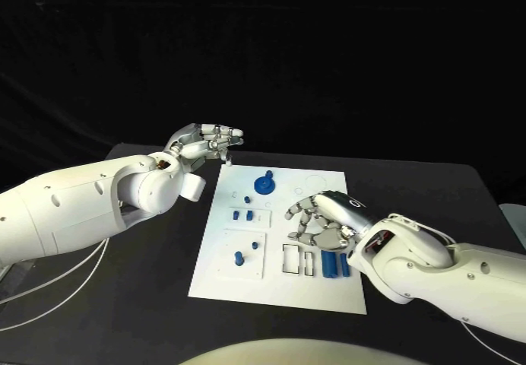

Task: Assemble the parts on the task board

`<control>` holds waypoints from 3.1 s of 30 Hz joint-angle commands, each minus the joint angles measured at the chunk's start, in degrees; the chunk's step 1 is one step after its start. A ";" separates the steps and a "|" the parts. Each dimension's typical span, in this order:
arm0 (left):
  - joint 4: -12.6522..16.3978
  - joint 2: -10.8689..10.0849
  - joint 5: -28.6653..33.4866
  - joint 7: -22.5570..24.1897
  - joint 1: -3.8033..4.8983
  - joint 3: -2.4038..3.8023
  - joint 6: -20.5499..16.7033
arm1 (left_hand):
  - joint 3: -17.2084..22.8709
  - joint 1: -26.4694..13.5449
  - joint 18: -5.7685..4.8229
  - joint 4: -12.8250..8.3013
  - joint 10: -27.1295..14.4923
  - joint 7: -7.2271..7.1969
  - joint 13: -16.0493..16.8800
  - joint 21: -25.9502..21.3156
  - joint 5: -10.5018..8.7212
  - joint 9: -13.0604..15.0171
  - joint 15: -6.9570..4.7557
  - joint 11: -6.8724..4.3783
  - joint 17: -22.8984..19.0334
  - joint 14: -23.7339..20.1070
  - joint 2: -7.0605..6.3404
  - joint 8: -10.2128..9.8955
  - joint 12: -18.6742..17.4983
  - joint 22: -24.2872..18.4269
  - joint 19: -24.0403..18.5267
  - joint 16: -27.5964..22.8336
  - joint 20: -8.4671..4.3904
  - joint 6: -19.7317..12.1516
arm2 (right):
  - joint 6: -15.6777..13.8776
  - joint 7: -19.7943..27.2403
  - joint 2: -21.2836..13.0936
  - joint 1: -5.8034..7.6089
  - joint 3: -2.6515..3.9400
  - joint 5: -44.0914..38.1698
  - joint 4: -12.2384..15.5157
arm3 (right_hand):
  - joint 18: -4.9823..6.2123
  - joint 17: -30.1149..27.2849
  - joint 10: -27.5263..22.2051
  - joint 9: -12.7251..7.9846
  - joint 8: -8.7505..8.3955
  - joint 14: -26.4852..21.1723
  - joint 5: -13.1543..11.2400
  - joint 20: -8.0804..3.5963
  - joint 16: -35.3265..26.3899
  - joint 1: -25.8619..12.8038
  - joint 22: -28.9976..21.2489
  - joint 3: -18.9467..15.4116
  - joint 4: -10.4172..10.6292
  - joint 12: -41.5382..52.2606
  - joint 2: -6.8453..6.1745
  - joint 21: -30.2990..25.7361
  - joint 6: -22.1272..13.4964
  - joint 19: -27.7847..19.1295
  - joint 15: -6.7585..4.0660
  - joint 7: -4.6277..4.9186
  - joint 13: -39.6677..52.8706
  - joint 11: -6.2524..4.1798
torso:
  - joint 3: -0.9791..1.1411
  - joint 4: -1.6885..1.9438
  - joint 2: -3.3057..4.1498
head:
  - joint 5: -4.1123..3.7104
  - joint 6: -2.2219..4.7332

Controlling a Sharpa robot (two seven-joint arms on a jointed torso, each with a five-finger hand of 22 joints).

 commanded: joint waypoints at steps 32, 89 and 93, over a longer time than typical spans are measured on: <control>0.50 -0.09 0.62 1.26 0.02 -0.34 0.86 | 0.04 -0.18 0.36 -0.05 -0.43 0.07 0.19 -0.20 0.25 0.08 0.11 -0.16 -0.14 -0.35 0.42 0.34 0.68 -0.09 -0.58 0.29 -0.01 -0.38 | 4.38 -20.81 -11.49 -3.11 -1.65 3.68 7.35 | -3.02 10.31 8.91 8.53 15.13 4.11 4.11 -2.35 4.67 -7.62 13.81 -13.00 10.38 58.81 2.14 11.20 -3.68 4.65 -2.26 -2.80 67.18 -2.42 | 0.16 -1.65 -0.66 | -3.33 -1.13; 0.78 -0.83 0.56 -1.52 0.03 -0.34 4.39 | -0.24 -1.47 0.34 0.94 -1.15 0.06 0.37 -0.60 0.22 0.16 0.23 -0.12 -0.37 -0.48 0.67 0.78 1.50 -0.33 -0.73 0.55 0.18 -0.60 | -6.04 -22.45 -5.84 -5.09 -0.99 5.07 8.06 | -3.54 13.08 9.64 7.53 17.58 4.54 5.98 -3.71 5.40 -0.30 14.52 -10.80 10.34 58.28 6.50 13.68 1.71 5.43 -3.88 -5.03 68.39 -4.39 | 0.18 -1.66 -0.62 | -2.38 -1.80; 0.83 -0.82 0.56 -1.49 0.03 -0.35 4.39 | -0.24 -1.47 0.34 0.94 -1.15 0.06 0.37 -0.60 0.22 0.16 0.23 -0.12 -0.37 -0.48 0.67 0.78 1.50 -0.33 -0.73 0.55 0.18 -0.60 | -2.86 -22.50 -3.96 -5.05 -1.02 6.61 6.98 | -3.51 13.03 9.76 7.29 17.50 4.52 6.27 -3.80 5.38 -3.51 14.47 -10.95 10.39 58.06 6.73 13.52 2.21 5.38 -3.91 -5.09 68.47 -4.42 | 0.18 -1.61 -0.62 | -2.27 -1.94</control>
